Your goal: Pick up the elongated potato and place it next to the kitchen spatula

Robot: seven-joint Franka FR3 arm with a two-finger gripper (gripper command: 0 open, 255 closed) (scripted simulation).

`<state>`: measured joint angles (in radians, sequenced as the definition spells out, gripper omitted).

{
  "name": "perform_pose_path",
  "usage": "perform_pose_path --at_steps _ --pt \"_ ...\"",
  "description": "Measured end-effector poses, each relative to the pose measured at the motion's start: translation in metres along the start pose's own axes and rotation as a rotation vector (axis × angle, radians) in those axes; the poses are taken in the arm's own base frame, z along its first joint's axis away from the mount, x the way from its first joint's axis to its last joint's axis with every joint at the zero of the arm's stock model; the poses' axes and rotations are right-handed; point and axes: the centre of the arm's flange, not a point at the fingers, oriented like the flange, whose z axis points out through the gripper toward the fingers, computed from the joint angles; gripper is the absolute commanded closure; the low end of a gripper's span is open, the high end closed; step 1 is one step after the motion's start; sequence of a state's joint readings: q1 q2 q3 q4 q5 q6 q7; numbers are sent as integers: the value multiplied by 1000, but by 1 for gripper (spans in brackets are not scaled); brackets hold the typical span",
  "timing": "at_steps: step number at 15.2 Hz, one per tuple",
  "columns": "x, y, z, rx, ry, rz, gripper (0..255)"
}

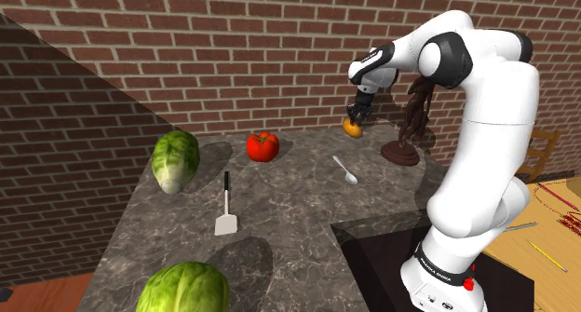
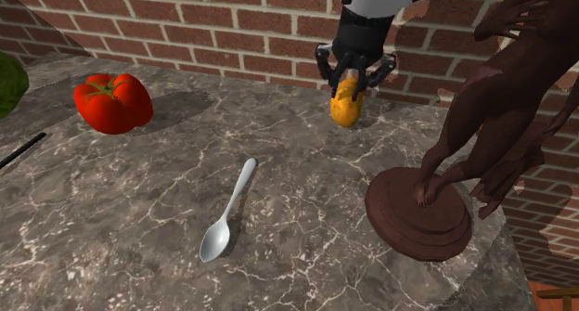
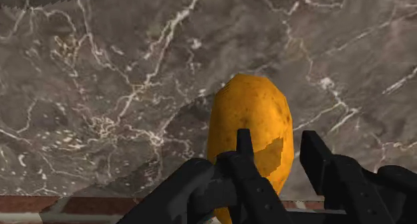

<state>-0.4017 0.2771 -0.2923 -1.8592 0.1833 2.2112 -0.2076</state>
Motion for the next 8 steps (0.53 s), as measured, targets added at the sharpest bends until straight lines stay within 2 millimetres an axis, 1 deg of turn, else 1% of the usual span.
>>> perform_pose_path --at_steps 1,2,3,4,5,8 --pt "23 -1 -1 -29 -20 -1 0" --pt "60 -2 4 -67 -93 -6 0" --pt "75 -6 16 -88 -224 -9 0" --pt "78 -8 16 -95 -304 -4 0" --pt "76 -8 13 -98 -348 1 0" --pt "76 -8 16 -106 -347 2 0"
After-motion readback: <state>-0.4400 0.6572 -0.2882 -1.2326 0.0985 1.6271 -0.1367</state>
